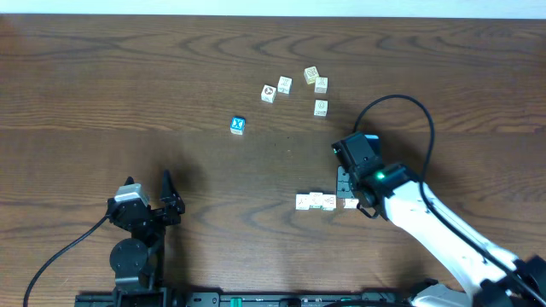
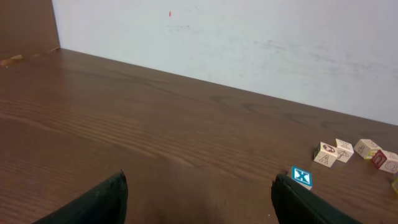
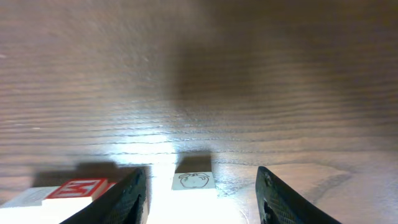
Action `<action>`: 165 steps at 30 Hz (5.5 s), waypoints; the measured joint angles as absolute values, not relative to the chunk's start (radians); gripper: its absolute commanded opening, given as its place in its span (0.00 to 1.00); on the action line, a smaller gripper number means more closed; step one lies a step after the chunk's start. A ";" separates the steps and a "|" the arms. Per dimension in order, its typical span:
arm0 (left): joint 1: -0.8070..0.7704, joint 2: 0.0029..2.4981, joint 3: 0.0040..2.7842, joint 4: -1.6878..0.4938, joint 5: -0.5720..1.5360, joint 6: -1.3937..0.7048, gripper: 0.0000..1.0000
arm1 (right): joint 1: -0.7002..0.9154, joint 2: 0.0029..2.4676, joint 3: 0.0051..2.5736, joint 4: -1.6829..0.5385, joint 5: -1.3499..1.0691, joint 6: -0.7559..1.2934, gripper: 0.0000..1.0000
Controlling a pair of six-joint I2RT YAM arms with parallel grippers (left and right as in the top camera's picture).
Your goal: Lift 4 blocks
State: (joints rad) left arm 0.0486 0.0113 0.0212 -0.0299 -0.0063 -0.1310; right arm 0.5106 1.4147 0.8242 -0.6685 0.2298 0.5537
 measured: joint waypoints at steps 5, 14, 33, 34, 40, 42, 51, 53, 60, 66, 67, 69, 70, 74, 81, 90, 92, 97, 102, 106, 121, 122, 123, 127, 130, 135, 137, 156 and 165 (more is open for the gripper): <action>0.049 0.011 0.021 -0.030 -0.006 -0.131 0.74 | 0.511 1.325 0.824 -0.690 0.239 0.546 0.54; 0.049 0.011 0.021 -0.030 -0.006 -0.131 0.74 | 0.511 1.127 0.825 -0.798 0.245 0.535 0.51; 0.049 0.011 0.021 -0.030 -0.006 -0.131 0.74 | 0.511 0.964 0.830 -0.885 0.288 0.520 0.01; 0.049 0.011 0.021 -0.030 -0.006 -0.131 0.74 | 0.511 0.985 0.830 -0.878 0.289 0.522 0.01; 0.049 0.011 0.021 -0.030 -0.006 -0.131 0.74 | 0.511 1.113 0.829 -0.871 0.288 0.526 0.01; 0.049 0.011 0.021 -0.030 -0.006 -0.131 0.74 | 0.511 1.147 0.827 -0.871 0.288 0.530 0.01; 0.049 0.011 0.021 -0.030 -0.006 -0.131 0.74 | 0.511 1.176 0.806 -0.862 0.288 0.561 0.01; 0.049 0.011 0.021 -0.030 -0.006 -0.131 0.74 | 0.511 1.175 0.782 -0.838 0.288 0.566 0.01; 0.049 0.011 0.021 -0.030 -0.006 -0.131 0.75 | 0.511 1.176 0.659 -0.715 0.288 0.587 0.01; 0.049 0.011 0.021 -0.030 -0.006 -0.131 0.75 | 0.511 1.176 0.630 -0.646 0.267 0.596 0.01; 0.049 0.011 0.021 -0.030 -0.006 -0.131 0.75 | 0.511 1.176 0.630 -0.639 0.262 0.596 0.01; 0.049 0.011 0.021 -0.030 -0.006 -0.131 0.74 | 0.511 1.179 0.630 -0.628 0.257 0.596 0.01; 0.049 0.011 0.021 -0.030 -0.006 -0.131 0.74 | 0.511 1.184 0.630 -0.625 0.255 0.596 0.01; 0.049 0.011 0.021 -0.030 -0.006 -0.131 0.75 | 0.511 1.227 0.630 -0.600 0.253 0.596 0.01; 0.049 0.011 0.021 -0.030 -0.006 -0.131 0.74 | 0.511 1.343 0.630 -0.545 0.248 0.609 0.01; 0.049 0.011 0.021 -0.030 -0.006 -0.131 0.74 | 0.511 1.486 0.630 -0.503 0.243 0.618 0.01; 0.049 0.011 0.021 -0.030 -0.006 -0.131 0.75 | 0.511 1.488 0.630 -0.498 0.242 0.618 0.01; 0.049 0.011 0.021 -0.030 -0.006 -0.131 0.75 | 0.511 1.488 0.630 -0.479 0.245 0.618 0.01; 0.049 0.011 0.021 -0.030 -0.006 -0.131 0.74 | 0.511 1.488 0.630 -0.443 0.262 0.616 0.01; 0.049 0.011 0.021 -0.030 -0.006 -0.131 0.74 | 0.511 1.488 0.630 -0.416 0.267 0.600 0.01; 0.049 0.011 0.021 -0.030 -0.006 -0.131 0.74 | 0.461 1.488 0.628 -0.330 0.284 0.522 0.01; 0.049 0.011 0.021 -0.030 -0.006 -0.131 0.74 | 0.456 1.488 0.628 -0.319 0.274 0.511 0.01; 0.049 0.011 0.021 -0.030 -0.006 -0.131 0.74 | 0.451 1.488 0.628 -0.311 0.263 0.501 0.01; 0.049 0.011 0.021 -0.030 -0.006 -0.131 0.74 | 0.434 1.488 0.628 -0.276 0.198 0.453 0.01; 0.049 0.011 0.021 -0.030 -0.006 -0.131 0.74 | 0.434 1.488 0.628 -0.277 0.157 0.432 0.01; 0.049 0.011 0.021 -0.030 -0.006 -0.131 0.74 | 0.434 1.488 0.628 -0.294 0.119 0.416 0.01; 0.049 0.011 0.021 -0.030 -0.006 -0.131 0.75 | 0.434 1.488 0.628 -0.295 0.111 0.416 0.01; 0.049 0.011 0.021 -0.030 -0.006 -0.131 0.75 | 0.434 1.488 0.628 -0.317 0.062 0.412 0.01; 0.049 0.011 0.021 -0.030 -0.006 -0.131 0.74 | 0.434 1.488 0.628 -0.321 0.052 0.412 0.01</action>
